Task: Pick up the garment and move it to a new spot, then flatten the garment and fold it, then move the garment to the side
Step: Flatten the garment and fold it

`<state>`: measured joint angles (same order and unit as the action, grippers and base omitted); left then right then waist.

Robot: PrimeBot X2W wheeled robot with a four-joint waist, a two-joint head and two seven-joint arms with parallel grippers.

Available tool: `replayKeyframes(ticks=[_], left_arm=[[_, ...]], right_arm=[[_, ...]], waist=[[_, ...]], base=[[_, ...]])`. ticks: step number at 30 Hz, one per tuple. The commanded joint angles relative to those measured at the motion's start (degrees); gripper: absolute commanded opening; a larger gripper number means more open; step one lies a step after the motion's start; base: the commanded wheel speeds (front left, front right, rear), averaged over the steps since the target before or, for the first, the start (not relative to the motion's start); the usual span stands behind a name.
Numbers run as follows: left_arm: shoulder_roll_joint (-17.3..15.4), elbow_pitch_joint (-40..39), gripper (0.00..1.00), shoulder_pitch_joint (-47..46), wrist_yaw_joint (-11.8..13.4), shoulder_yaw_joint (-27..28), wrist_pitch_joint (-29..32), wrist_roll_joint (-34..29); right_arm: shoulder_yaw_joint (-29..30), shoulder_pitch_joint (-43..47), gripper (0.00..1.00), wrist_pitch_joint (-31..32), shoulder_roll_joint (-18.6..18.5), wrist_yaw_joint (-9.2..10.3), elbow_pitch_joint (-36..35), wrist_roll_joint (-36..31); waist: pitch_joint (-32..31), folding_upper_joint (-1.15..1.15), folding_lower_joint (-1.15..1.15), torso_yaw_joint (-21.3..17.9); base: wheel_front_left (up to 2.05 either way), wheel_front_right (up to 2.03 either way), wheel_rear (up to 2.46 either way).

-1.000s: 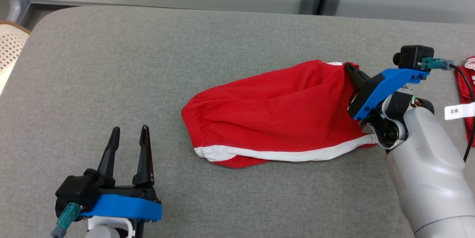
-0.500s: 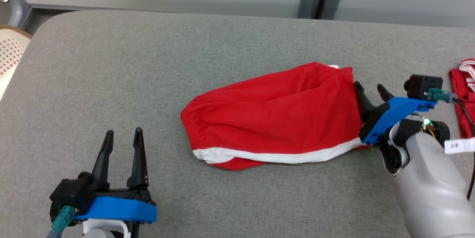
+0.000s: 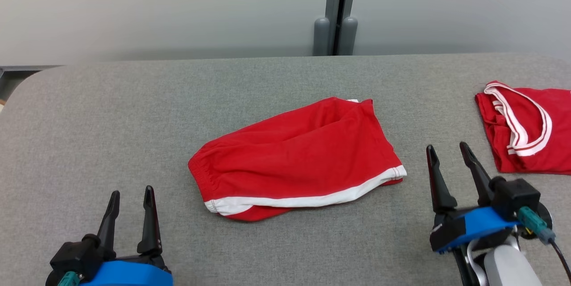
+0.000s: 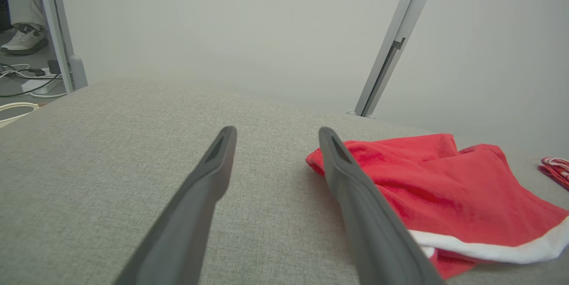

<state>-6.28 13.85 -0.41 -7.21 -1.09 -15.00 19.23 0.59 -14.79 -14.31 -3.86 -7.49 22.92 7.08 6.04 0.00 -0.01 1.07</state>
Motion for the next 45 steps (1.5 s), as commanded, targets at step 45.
replayKeyframes(ticks=[45], left_arm=[[0.31, 2.54, 1.0, 1.93, 0.02, -7.27, 5.54, 0.42]], right_arm=[[-1.56, 13.12, 1.0, 9.73, 0.99, -0.01, -14.76, 2.83]], waist=[[-3.52, 0.0, 0.01, -1.75]], base=[[0.0, 0.0, 0.0]])
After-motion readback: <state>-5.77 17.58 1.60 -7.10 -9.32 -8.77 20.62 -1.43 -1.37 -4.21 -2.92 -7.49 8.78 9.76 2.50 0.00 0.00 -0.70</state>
